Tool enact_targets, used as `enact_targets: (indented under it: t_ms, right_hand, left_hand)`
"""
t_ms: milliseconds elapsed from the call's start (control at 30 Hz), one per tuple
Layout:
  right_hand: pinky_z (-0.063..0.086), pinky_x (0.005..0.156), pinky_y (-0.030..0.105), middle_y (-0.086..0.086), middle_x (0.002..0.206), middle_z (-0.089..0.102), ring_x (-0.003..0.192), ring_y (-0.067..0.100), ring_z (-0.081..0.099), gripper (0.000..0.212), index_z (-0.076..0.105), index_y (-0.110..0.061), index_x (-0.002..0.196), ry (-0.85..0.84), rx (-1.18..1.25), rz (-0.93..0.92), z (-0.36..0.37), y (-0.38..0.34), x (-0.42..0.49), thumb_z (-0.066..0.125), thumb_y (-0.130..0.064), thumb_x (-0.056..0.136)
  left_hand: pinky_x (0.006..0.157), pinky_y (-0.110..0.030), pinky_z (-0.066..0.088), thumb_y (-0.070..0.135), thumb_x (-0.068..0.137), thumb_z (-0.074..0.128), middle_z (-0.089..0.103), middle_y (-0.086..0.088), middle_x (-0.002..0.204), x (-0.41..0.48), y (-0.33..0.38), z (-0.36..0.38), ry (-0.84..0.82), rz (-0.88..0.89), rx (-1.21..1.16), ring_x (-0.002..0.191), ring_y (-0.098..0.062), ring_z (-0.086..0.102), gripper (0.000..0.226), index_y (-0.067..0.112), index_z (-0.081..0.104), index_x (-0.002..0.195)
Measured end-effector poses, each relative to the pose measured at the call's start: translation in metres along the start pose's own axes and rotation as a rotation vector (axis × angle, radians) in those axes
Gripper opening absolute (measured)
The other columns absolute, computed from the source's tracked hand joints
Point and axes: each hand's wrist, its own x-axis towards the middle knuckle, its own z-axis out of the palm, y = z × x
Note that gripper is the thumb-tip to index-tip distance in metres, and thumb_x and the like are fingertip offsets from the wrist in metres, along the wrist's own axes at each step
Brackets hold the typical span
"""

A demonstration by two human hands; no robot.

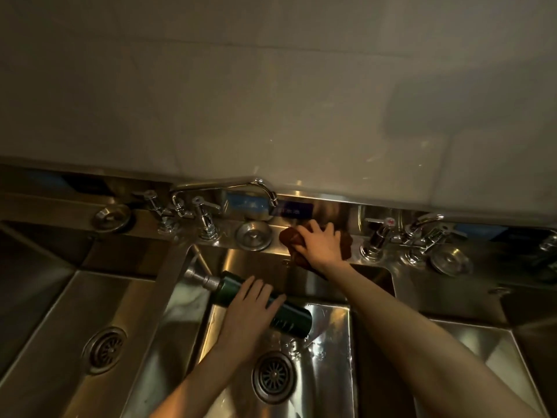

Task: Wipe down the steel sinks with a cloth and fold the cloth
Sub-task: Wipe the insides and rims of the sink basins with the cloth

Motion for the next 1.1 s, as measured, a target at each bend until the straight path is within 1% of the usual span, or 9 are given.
enact_targets:
  t_ms: [200,300,400,467,567,700,833,1000,1100]
  right_hand:
    - [0.032,0.101,0.046,0.004,0.145,0.033,0.124,0.037,0.032,0.048,0.037,-0.030,0.139,-0.019,-0.096,-0.158,0.002,0.027,-0.020,0.049,-0.040,0.093]
    - [0.035,0.098,0.046,0.008,0.141,0.033,0.121,0.038,0.037,0.047,0.040,-0.028,0.138,0.033,-0.073,0.060,0.001,0.047,-0.021,0.049,-0.041,0.093]
    - [0.032,0.100,0.052,0.014,0.139,0.032,0.122,0.042,0.034,0.043,0.042,-0.024,0.135,0.079,0.033,0.265,0.005,0.016,-0.007,0.048,-0.038,0.095]
    - [0.031,0.099,0.053,0.015,0.138,0.032,0.121,0.043,0.033,0.042,0.043,-0.023,0.133,0.115,0.065,0.329,0.008,-0.002,-0.002,0.048,-0.039,0.095]
    - [0.033,0.098,0.053,0.014,0.135,0.035,0.120,0.042,0.035,0.043,0.042,-0.025,0.134,0.115,0.010,0.259,0.009,0.003,-0.007,0.047,-0.041,0.094]
    - [0.033,0.100,0.048,0.011,0.139,0.034,0.121,0.038,0.036,0.048,0.040,-0.027,0.137,0.020,-0.070,0.024,0.006,0.029,-0.023,0.048,-0.044,0.093]
    - [0.036,0.101,0.042,0.011,0.141,0.034,0.117,0.037,0.042,0.053,0.037,-0.029,0.140,-0.090,-0.142,-0.052,-0.006,0.067,-0.054,0.050,-0.046,0.092]
    - [0.036,0.096,0.037,0.005,0.133,0.041,0.114,0.030,0.042,0.051,0.046,-0.032,0.134,-0.100,-0.143,-0.015,-0.011,0.106,-0.116,0.055,-0.049,0.086]
    - [0.039,0.092,0.037,0.004,0.126,0.044,0.109,0.027,0.044,0.053,0.050,-0.033,0.130,-0.057,-0.033,0.184,-0.002,0.132,-0.156,0.054,-0.054,0.082]
  left_hand:
    - [0.092,-0.040,0.034,0.014,0.031,0.090,0.066,-0.010,0.085,0.005,-0.009,0.010,0.066,0.022,-0.012,0.087,-0.030,0.057,0.066,0.020,0.075,0.096]
    - [0.093,-0.040,0.033,0.014,0.025,0.089,0.067,-0.009,0.085,-0.003,-0.014,0.006,0.075,0.034,-0.014,0.087,-0.028,0.058,0.069,0.021,0.075,0.093]
    - [0.093,-0.042,0.046,0.018,0.021,0.090,0.068,-0.007,0.086,-0.013,-0.017,0.002,0.053,0.042,-0.036,0.085,-0.026,0.065,0.073,0.024,0.076,0.093]
    - [0.096,-0.044,0.045,0.015,0.026,0.090,0.068,-0.008,0.088,-0.019,-0.021,0.006,0.043,0.033,-0.043,0.087,-0.027,0.066,0.073,0.023,0.075,0.096]
    - [0.103,-0.046,0.030,0.007,0.035,0.088,0.067,-0.011,0.093,-0.021,-0.024,0.009,0.048,0.052,-0.008,0.092,-0.029,0.065,0.070,0.020,0.073,0.102]
    - [0.104,-0.044,0.026,0.005,0.038,0.086,0.067,-0.012,0.093,-0.009,-0.024,-0.011,0.056,0.088,0.026,0.093,-0.029,0.064,0.066,0.019,0.073,0.101]
    - [0.107,-0.046,0.031,0.012,0.034,0.090,0.069,-0.012,0.095,0.015,-0.021,-0.033,0.033,0.103,0.071,0.094,-0.030,0.066,0.068,0.020,0.075,0.099]
    - [0.094,-0.043,0.044,0.019,0.036,0.088,0.072,-0.006,0.091,0.050,-0.001,-0.068,0.078,0.146,0.111,0.092,-0.025,0.068,0.053,0.023,0.076,0.087]
    - [0.110,-0.050,0.014,0.008,0.060,0.081,0.064,-0.014,0.114,0.077,0.016,-0.081,0.052,0.232,0.168,0.113,-0.030,0.058,0.055,0.015,0.065,0.112]
